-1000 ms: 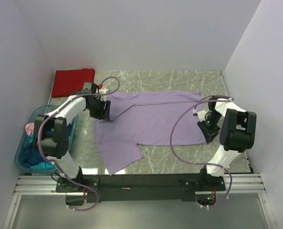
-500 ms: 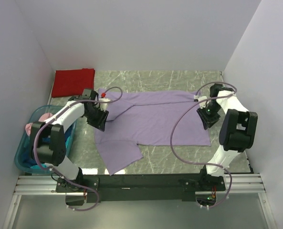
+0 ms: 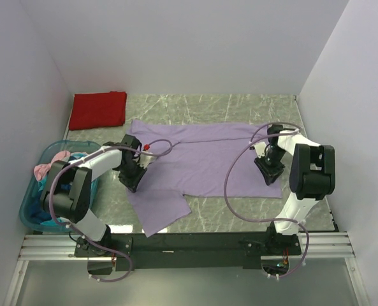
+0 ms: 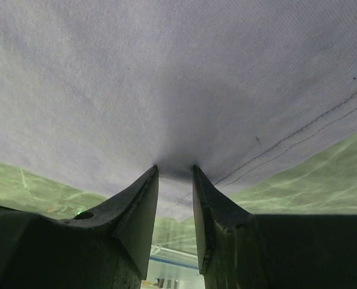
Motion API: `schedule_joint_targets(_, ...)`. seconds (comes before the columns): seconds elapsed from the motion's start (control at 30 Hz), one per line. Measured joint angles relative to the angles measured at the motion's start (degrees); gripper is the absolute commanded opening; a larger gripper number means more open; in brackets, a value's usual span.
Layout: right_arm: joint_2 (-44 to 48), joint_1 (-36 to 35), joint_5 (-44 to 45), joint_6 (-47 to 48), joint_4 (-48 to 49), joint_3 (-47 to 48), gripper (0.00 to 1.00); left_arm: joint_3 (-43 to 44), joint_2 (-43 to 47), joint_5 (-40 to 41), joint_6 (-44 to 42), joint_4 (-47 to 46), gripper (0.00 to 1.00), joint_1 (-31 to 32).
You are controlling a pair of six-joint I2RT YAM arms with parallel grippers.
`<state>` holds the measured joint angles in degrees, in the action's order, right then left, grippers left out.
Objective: Fold and stack the t-shirts
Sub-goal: Fold the tshirt
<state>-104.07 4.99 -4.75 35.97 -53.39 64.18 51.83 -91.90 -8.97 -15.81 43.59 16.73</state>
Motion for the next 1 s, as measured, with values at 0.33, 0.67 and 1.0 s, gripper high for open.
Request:
schedule_joint_targets(0.33, 2.38, 0.92, -4.04, 1.36, -6.34, 3.1, 0.38, 6.27, 1.75, -1.6, -3.02, 7.85, 0.54, 0.81)
schedule_joint_targets(0.67, 0.7, 1.81, -11.91, -3.19, -8.0, 22.56, 0.37, 26.67, -7.13, -5.44, -4.35, 4.5, 0.49, 0.81)
schedule_joint_targets(1.0, -3.39, 1.81, -13.79, -5.27, -8.83, 22.77, 0.36, 29.24, -17.84, -2.45, -4.46, 2.89, 0.47, 4.42)
